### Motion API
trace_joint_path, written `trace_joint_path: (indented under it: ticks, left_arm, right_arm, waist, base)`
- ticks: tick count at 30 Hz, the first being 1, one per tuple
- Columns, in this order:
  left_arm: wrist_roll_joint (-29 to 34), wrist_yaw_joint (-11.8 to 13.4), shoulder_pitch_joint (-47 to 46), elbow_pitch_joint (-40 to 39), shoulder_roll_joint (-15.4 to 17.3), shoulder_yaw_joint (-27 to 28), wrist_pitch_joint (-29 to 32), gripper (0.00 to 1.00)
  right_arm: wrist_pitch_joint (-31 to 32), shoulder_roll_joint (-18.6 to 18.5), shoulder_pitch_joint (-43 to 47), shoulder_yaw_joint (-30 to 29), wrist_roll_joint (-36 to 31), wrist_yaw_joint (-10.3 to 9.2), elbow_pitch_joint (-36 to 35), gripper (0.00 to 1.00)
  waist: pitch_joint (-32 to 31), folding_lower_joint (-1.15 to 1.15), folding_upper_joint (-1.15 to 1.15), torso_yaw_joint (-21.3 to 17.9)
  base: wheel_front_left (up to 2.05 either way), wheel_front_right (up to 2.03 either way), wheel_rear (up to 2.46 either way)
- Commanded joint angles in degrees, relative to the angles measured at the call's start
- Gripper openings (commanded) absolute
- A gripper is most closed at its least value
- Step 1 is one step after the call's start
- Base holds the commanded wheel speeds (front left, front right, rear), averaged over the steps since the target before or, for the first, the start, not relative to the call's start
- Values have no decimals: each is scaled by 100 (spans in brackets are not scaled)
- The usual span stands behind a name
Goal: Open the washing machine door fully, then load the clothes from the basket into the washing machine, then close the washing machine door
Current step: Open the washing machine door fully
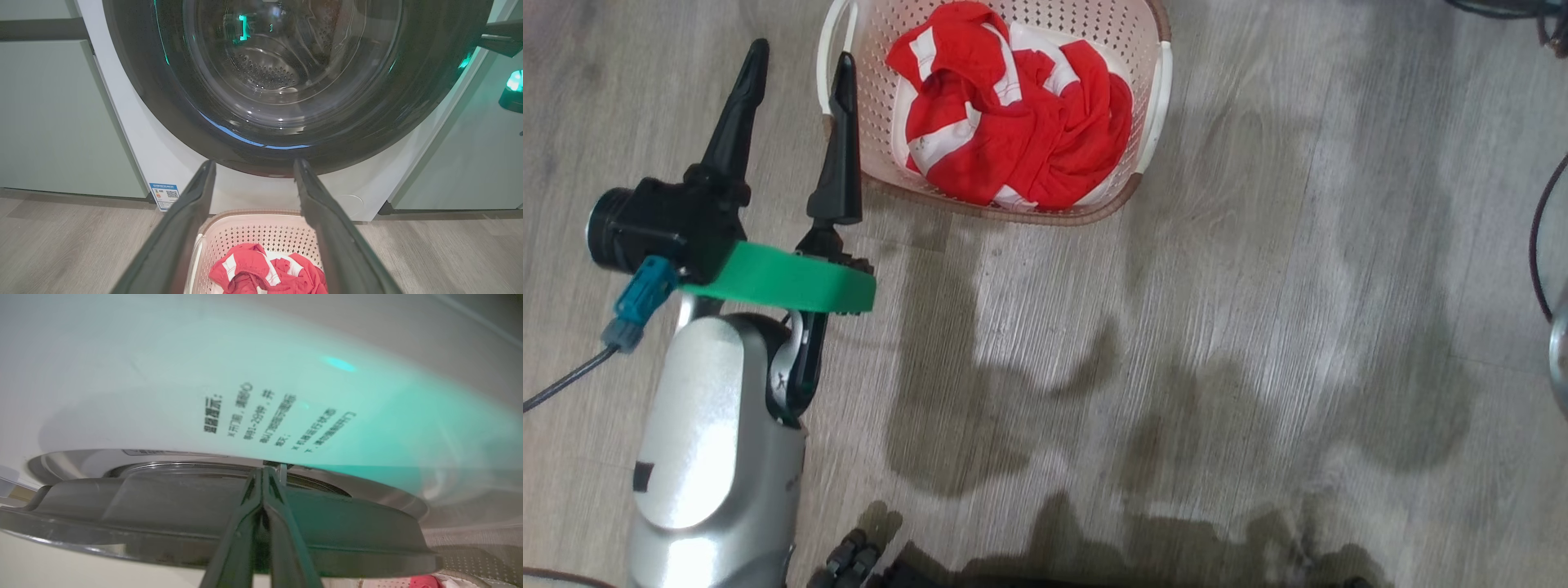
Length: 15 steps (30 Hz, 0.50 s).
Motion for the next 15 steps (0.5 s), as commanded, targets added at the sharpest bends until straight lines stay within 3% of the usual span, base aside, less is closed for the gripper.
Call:
trace_joint_path:
  ticks: [1, 15]
  left_arm:
    - [29, -9, -85, -189, 85, 193, -55, 100]
    - [19, 50, -113, -151, 67, 217, -55, 100]
  right_arm:
    - [96, 107, -312, 60, -83, 1, -105, 0]
    - [585, 180, -524, 82, -70, 1, 207, 0]
  waist:
    - [28, 0, 0, -7]
    - [31, 0, 0, -7]
  base:
    - [0, 0, 0]
    - [0, 0, 0]
